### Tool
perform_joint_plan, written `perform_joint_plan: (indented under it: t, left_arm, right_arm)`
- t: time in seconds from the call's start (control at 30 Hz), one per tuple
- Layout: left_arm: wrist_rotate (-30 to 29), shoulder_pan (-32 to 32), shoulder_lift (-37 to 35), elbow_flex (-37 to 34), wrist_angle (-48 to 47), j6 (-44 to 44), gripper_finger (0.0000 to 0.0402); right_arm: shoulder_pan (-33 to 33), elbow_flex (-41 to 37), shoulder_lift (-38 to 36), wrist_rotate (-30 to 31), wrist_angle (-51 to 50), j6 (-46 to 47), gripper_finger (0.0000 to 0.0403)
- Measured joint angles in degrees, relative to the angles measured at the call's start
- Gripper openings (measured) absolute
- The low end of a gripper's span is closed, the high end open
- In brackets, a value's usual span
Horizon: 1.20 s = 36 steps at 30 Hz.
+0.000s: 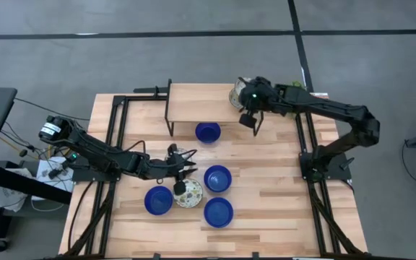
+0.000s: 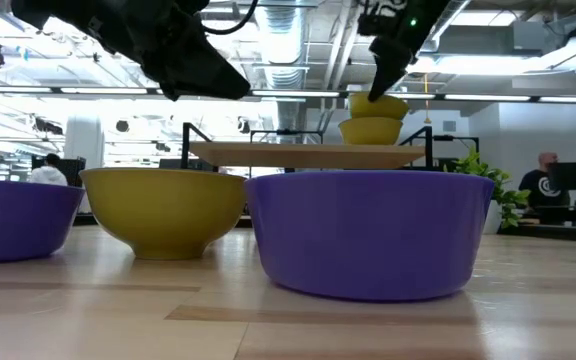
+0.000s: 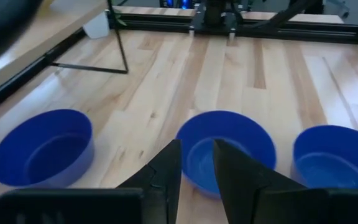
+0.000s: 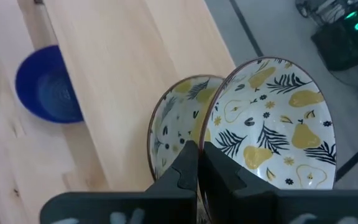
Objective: Pick & Place Mini bowls
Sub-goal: Stack the white patterned bowl on the white patterned bowl on the shelf
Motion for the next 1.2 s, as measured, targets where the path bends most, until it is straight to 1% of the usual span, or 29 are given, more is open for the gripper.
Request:
perform_joint_plan:
  t: [0.13, 0.77, 0.93, 1.2]
  left_arm:
    - [1.3, -0.02, 0.0, 0.0, 0.11, 0.0, 0.0091]
    - [1.3, 0.01, 0.0, 0.0, 0.57, 0.15, 0.0091]
    - [1.3, 0.01, 0.0, 0.0, 0.57, 0.15, 0.0091]
    - [1.3, -0.02, 0.0, 0.0, 0.57, 0.15, 0.0091]
  right_arm:
    - [-0.01, 0.0, 1.23, -0.04, 0.01, -0.96, 0.0]
    - [0.05, 0.0, 1.49, -0.05, 0.11, -0.93, 0.0]
    - [0.09, 0.0, 1.47, -2.7, -0.67, -0.91, 0.0]
    - [1.22, 0.0, 1.45, -2.71, -1.15, -0.92, 0.0]
